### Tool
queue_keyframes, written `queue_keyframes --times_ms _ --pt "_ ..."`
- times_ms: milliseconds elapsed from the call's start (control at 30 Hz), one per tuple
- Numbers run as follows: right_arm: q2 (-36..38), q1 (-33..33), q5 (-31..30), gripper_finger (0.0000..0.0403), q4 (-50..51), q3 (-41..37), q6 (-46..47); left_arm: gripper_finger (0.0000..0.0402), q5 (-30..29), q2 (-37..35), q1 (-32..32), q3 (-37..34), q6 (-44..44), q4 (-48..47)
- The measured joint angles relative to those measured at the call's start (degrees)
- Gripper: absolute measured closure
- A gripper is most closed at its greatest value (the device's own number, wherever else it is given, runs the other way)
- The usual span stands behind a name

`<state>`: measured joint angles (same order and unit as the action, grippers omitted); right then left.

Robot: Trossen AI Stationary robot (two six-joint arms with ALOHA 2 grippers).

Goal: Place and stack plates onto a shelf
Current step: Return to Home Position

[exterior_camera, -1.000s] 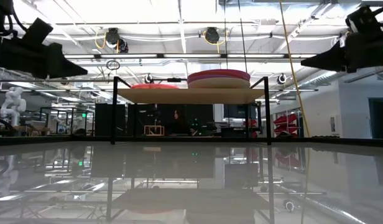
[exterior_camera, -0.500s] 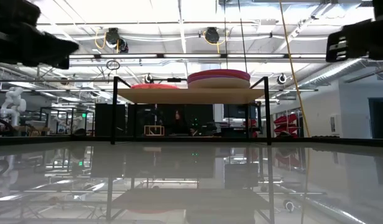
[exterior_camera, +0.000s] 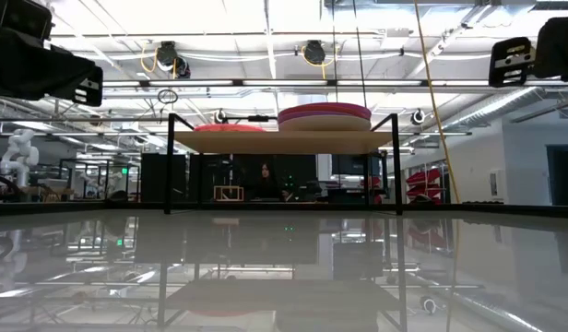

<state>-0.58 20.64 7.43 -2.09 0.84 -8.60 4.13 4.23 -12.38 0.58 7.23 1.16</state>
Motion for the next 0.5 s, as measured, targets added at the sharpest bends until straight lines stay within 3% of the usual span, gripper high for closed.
queue_keyframes --times_ms 500 --pt "0.0 0.0 -7.3 0.0403 1.1 0.0 -0.4 0.0367 -5.3 5.6 1.1 0.1 -0.2 -0.5"
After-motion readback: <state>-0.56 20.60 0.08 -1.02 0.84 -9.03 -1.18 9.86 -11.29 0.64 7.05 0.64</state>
